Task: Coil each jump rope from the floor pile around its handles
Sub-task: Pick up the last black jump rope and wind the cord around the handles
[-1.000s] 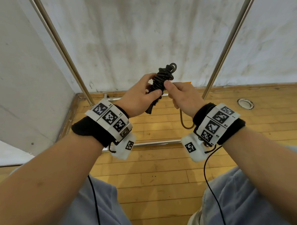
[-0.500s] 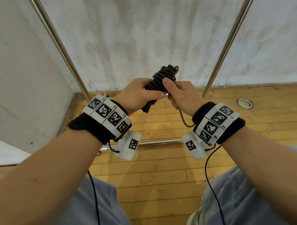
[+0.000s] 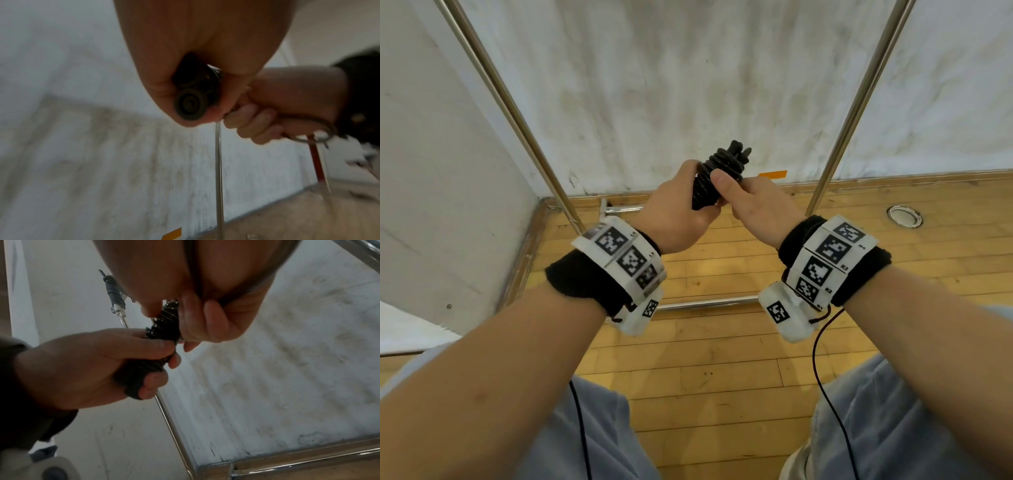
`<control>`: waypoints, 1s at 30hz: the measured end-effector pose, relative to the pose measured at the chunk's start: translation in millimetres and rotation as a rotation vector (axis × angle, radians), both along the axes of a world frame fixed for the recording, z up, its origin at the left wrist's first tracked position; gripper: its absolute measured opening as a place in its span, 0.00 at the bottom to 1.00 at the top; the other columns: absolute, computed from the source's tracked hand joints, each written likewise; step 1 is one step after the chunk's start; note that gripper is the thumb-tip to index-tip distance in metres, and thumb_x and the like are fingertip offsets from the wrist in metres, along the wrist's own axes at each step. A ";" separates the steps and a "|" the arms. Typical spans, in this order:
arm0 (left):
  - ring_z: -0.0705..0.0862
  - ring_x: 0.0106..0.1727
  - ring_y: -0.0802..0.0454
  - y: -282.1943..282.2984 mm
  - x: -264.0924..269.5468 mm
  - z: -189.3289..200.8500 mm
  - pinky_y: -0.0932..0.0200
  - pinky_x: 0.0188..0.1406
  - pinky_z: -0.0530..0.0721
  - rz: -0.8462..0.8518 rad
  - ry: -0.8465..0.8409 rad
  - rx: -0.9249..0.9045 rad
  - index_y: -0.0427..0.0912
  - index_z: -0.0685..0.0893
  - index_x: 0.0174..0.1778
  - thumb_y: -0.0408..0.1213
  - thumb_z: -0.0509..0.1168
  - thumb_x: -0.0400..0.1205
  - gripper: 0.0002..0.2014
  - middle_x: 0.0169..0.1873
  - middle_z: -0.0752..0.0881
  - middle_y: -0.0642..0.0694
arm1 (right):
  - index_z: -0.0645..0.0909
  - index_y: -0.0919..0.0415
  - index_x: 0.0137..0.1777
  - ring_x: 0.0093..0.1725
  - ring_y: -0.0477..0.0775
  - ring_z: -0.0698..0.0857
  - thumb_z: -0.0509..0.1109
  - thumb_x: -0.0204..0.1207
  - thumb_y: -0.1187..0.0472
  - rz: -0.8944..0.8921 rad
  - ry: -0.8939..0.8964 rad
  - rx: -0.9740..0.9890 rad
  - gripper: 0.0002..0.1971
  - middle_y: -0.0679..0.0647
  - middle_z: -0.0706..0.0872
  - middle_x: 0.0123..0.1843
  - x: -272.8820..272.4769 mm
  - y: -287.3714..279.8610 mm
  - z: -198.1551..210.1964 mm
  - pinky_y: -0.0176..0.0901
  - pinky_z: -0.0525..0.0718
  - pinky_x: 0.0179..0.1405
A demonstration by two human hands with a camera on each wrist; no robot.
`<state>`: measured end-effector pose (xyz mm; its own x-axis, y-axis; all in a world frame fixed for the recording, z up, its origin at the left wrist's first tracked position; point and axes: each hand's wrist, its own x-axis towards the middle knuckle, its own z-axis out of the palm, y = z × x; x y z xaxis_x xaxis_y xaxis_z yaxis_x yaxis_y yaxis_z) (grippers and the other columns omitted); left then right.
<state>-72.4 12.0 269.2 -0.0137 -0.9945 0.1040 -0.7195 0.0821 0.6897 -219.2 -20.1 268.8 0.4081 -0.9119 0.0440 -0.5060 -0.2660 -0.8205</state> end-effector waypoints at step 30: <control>0.85 0.31 0.58 4.6 8.8 13.8 0.65 0.26 0.80 -0.184 0.497 0.225 0.44 0.70 0.68 0.40 0.71 0.79 0.24 0.38 0.84 0.47 | 0.77 0.45 0.23 0.17 0.40 0.65 0.49 0.80 0.34 0.134 -0.158 0.051 0.29 0.40 0.69 0.16 -9.8 0.2 3.1 0.34 0.64 0.23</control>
